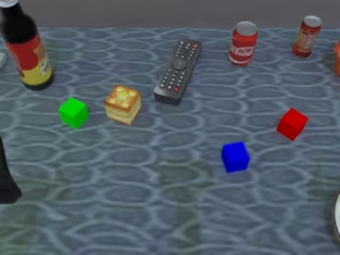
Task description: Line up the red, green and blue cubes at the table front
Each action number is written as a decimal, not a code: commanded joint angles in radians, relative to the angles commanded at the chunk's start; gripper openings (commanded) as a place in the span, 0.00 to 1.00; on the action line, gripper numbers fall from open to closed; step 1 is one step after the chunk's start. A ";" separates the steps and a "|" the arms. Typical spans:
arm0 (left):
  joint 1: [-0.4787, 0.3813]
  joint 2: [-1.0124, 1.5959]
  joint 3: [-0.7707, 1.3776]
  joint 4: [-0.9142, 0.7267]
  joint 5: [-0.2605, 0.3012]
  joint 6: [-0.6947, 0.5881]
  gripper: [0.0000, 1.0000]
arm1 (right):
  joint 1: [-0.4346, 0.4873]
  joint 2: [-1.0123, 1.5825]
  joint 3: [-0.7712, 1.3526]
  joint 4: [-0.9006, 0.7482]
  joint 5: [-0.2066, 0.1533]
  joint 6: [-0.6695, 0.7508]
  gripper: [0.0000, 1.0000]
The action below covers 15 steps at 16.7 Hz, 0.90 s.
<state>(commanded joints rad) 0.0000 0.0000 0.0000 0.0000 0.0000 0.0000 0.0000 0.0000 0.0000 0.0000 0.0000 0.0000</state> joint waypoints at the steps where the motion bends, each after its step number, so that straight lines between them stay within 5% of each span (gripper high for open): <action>1: 0.000 0.000 0.000 0.000 0.000 0.000 1.00 | 0.000 0.000 0.000 0.000 0.000 0.000 1.00; 8: 0.000 0.000 0.000 0.000 0.000 0.000 1.00 | 0.015 0.218 0.205 -0.118 0.006 -0.065 1.00; 15: 0.000 0.000 0.000 0.000 0.000 0.000 1.00 | 0.075 0.882 0.743 -0.478 0.006 -0.253 1.00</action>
<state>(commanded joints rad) 0.0000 0.0000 0.0000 0.0000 0.0000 0.0000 0.0750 0.8820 0.7431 -0.4780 0.0064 -0.2533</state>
